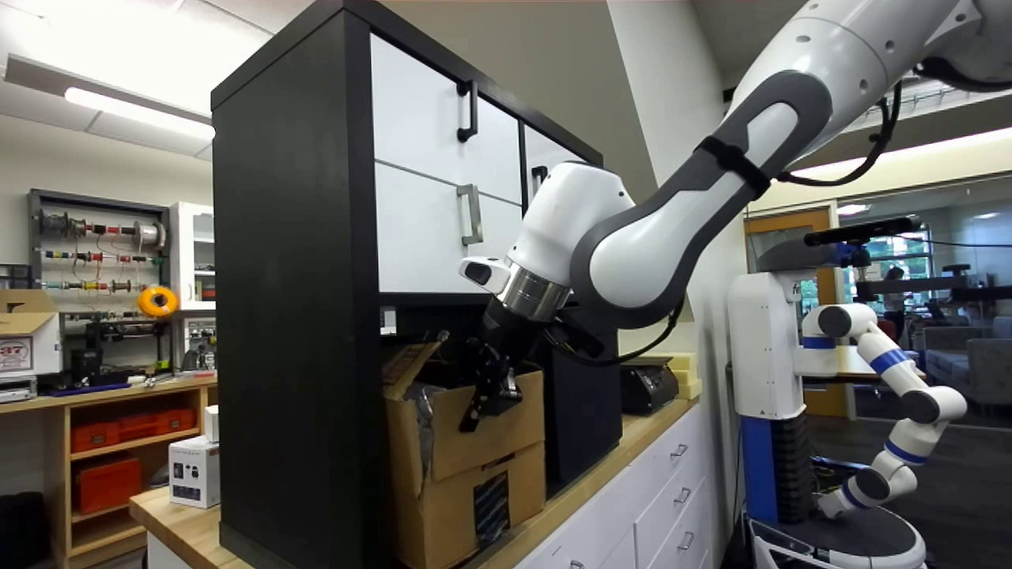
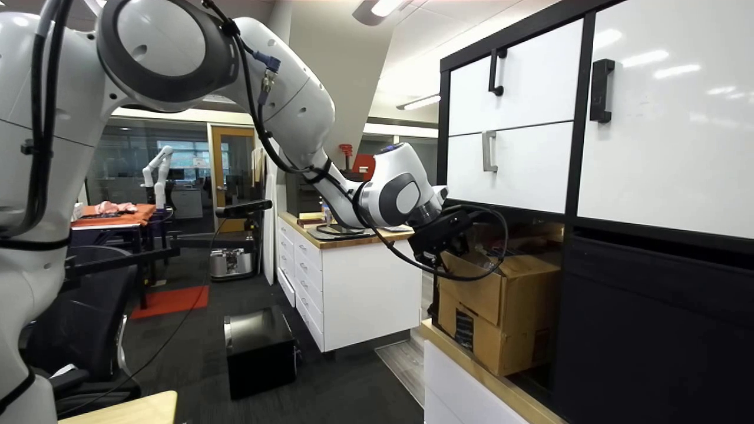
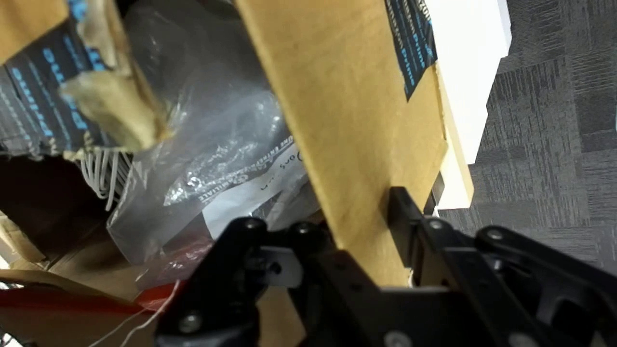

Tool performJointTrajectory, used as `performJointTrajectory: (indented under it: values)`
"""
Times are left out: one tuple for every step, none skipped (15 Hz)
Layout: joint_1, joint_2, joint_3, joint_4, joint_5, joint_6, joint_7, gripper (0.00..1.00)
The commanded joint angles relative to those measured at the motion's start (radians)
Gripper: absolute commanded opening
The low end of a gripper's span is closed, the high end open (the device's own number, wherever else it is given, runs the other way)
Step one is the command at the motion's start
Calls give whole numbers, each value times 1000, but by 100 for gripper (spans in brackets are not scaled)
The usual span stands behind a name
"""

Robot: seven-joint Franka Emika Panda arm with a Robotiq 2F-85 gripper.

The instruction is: Pull out the cardboard box.

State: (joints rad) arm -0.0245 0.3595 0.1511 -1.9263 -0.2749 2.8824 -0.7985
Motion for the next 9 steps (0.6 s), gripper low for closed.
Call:
performJointTrajectory:
  values:
    - [-66, -132, 38, -182, 63, 54, -47, 5]
    - [-77, -151, 47, -208, 81, 64, -62, 5]
    - [-87, -167, 55, -232, 98, 71, -80, 5]
    - [-94, -188, 59, -259, 114, 82, -92, 5]
    - [-96, -208, 58, -284, 124, 95, -99, 5]
    - [-105, -229, 67, -309, 145, 103, -111, 5]
    - [-110, -247, 72, -331, 164, 108, -123, 5]
    - [-114, -268, 77, -357, 181, 114, -138, 5]
    - [-116, -283, 82, -377, 202, 115, -156, 5]
